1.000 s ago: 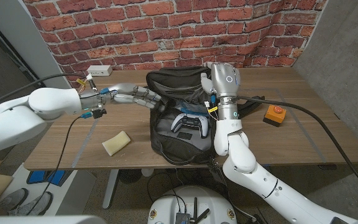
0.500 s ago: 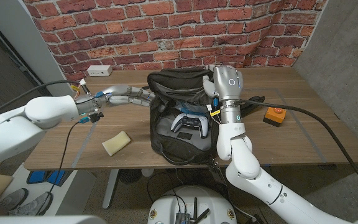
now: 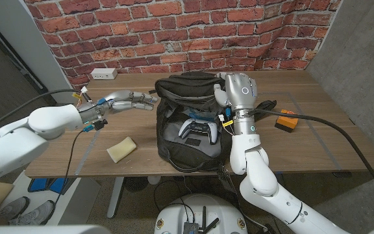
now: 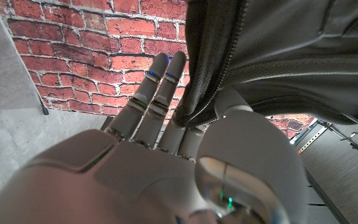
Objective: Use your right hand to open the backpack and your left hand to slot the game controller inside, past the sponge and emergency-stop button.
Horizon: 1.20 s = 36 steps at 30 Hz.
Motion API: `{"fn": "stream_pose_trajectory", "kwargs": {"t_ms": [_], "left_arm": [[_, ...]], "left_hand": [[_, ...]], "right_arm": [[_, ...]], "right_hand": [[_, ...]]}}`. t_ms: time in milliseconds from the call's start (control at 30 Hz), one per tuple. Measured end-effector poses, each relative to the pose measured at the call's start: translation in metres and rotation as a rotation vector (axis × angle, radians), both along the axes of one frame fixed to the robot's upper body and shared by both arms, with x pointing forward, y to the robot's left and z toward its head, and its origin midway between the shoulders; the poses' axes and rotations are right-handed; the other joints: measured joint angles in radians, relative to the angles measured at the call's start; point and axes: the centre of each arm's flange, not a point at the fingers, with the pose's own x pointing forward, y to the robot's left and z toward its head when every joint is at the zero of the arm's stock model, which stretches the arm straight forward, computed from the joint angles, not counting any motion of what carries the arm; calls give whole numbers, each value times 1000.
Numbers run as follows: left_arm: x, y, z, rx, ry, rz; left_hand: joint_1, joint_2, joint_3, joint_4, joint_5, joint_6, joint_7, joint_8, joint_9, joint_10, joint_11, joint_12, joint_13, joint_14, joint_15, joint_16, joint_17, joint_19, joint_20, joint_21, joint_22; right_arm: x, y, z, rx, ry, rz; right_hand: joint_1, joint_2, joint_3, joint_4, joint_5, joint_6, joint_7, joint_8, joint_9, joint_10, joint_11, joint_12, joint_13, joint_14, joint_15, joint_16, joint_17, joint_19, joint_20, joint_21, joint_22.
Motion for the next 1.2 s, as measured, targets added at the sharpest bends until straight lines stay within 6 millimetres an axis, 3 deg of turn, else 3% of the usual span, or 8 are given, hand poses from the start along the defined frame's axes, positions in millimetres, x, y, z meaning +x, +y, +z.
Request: {"fn": "stream_pose_trajectory", "kwargs": {"t_ms": [1200], "left_arm": [[32, 26, -12, -151, -35, 82]], "left_hand": [[-9, 9, 3, 3, 0, -13, -2, 0, 0, -9, 2, -8, 5, -21, 0, -8, 0, -8, 0, -12, 0]], "right_arm": [[-22, 0, -20, -40, 132, 27]], "right_hand": [[-1, 1, -2, -2, 4, -2, -2, -6, 1, 0, 0, -4, 4, 0, 0, 0, 8, -5, 3, 15, -5]]}}
